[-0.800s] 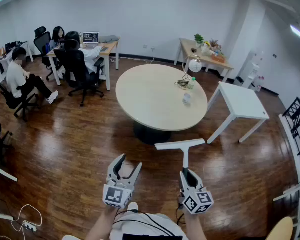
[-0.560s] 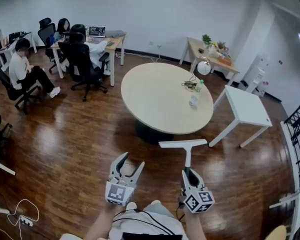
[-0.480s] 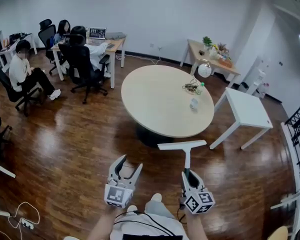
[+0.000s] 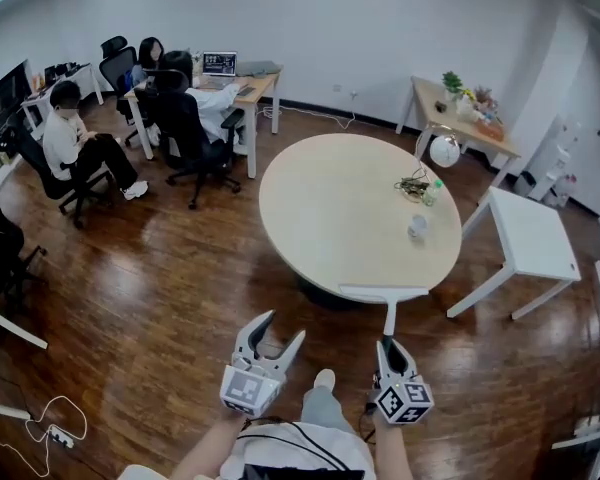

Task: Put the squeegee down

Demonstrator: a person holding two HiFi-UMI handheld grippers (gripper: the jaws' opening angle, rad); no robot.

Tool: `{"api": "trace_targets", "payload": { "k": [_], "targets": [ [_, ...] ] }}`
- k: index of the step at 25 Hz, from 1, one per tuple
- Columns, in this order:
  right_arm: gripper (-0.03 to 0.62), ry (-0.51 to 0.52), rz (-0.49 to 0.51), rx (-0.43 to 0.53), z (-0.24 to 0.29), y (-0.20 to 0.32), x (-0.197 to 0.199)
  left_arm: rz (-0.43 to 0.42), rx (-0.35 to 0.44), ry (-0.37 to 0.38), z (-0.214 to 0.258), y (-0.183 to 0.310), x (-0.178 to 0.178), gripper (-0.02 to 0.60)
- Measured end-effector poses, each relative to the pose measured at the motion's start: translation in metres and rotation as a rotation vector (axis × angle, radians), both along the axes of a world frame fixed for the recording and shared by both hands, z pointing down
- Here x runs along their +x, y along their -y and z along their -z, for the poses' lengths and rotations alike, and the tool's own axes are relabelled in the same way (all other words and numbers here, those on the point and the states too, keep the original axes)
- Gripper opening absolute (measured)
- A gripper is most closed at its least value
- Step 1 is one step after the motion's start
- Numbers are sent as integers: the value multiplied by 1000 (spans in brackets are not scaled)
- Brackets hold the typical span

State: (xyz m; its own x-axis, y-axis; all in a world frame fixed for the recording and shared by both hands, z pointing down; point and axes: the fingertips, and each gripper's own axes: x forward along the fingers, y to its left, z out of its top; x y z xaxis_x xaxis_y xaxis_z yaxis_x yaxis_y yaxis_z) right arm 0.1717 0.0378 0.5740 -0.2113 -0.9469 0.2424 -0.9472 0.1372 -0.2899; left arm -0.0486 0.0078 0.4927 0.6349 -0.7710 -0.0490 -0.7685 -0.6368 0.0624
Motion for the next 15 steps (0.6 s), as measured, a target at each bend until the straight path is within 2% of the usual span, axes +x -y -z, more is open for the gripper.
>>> {"api": "trace_targets", "payload": {
  "k": [3,7,11,15],
  "targets": [
    [114,9,2,-24,-14,44,37,-9,14,58,-12,50,33,242],
    [114,1,31,-78,-40,99,80,35,1,23,-2,112,79,242],
    [114,17,59,-157,-78,157,99,108,-42,-7,-3,158,104,242],
    [114,13,56,-237,-123,222,114,118,-46,42,-14,188,120,242]
  ]
}}
